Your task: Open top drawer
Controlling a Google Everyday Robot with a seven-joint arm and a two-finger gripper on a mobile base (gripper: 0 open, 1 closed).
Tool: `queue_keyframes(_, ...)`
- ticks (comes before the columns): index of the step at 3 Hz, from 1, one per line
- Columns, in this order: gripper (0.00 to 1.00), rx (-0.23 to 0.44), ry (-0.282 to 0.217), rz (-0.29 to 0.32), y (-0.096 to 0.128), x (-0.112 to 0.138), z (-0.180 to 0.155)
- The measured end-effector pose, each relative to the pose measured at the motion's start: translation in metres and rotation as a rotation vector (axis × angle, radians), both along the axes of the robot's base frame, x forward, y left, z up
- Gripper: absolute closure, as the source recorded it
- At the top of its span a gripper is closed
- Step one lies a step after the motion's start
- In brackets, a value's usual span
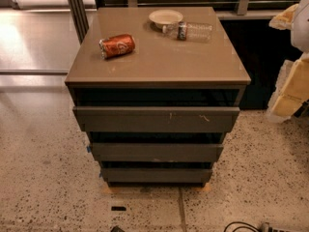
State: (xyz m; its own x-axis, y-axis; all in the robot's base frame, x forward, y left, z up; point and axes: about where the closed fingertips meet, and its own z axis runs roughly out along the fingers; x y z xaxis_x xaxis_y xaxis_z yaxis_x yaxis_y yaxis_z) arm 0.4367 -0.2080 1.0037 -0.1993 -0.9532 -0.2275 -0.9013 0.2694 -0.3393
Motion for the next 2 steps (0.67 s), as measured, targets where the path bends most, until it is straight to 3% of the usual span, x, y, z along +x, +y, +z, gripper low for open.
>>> queue_keyframes(2, 0.00, 0.010, 0.009, -0.014, 0.002, 0.003, -0.011)
